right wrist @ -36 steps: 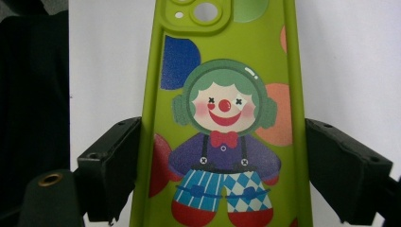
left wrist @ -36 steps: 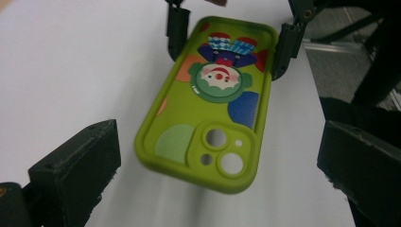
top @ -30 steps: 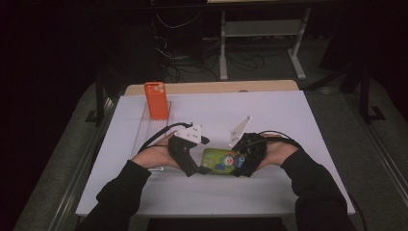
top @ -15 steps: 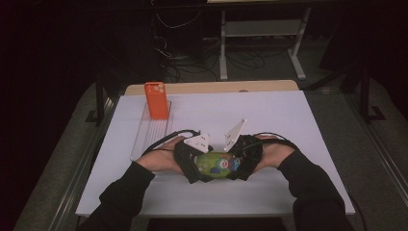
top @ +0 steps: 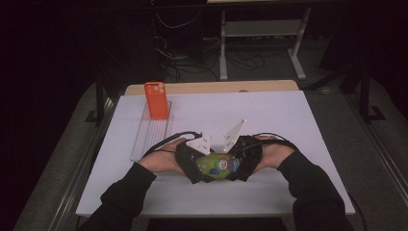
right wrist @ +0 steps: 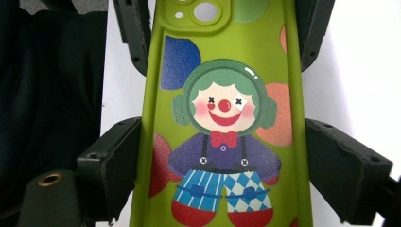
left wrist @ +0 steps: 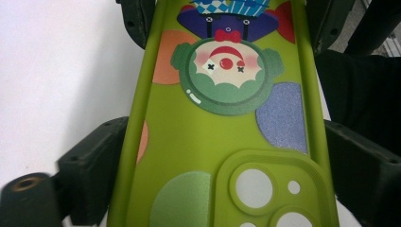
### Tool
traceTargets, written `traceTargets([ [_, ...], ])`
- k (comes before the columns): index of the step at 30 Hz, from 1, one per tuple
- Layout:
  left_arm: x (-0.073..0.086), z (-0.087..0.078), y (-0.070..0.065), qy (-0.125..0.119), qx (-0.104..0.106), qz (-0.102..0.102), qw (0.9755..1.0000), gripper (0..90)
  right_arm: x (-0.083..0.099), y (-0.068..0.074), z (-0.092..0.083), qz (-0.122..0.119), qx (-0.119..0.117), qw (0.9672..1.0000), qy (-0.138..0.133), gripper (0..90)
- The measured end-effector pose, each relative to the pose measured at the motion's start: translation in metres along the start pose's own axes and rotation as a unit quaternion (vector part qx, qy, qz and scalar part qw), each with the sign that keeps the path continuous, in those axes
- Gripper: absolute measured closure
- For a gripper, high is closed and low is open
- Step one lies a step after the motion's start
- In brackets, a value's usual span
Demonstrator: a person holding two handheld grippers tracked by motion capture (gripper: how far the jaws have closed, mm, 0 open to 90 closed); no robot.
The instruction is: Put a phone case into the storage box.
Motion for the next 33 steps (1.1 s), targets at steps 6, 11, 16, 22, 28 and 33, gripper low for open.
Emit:
traceTargets([
  [6,0.001,0.0,-0.001,0.003,0.003,0.004,1.0,13.2,0.0,0.0,0.0,-0.005,0.0,1.0,0.0,15.1],
  [11,0.001,0.0,-0.002,0.009,0.006,0.001,0.9999,14.4,0.0,0.001,0.002,-0.007,-0.004,1.0,-0.002,14.9],
  [16,0.001,-0.002,-0.003,0.012,0.006,-0.003,0.9999,15.0,0.0,0.002,0.004,-0.006,-0.003,1.0,-0.004,14.6],
  [22,0.001,-0.005,-0.003,0.008,0.003,-0.008,0.9999,15.2,0.0,0.002,0.002,0.009,-0.016,0.9997,-0.018,8.1],
  [28,0.004,-0.009,0.0,0.002,-0.016,-0.027,0.9995,15.2,0.006,-0.007,-0.002,0.042,-0.005,0.9988,-0.023,6.8],
  [33,0.012,-0.013,0.004,0.003,-0.036,-0.054,0.9979,15.2,0.016,-0.019,-0.01,0.093,0.027,0.9941,-0.048,6.8],
])
Point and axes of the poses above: each handheld gripper's, and its own axes: z roughly forward along the jaws, x roughly out of its underside, y roughly to its left, the point moved 4 cm from there along z, roughly forward along the jaws, and after that the axes turned 13 degrees about x, right-handed, at the moved point
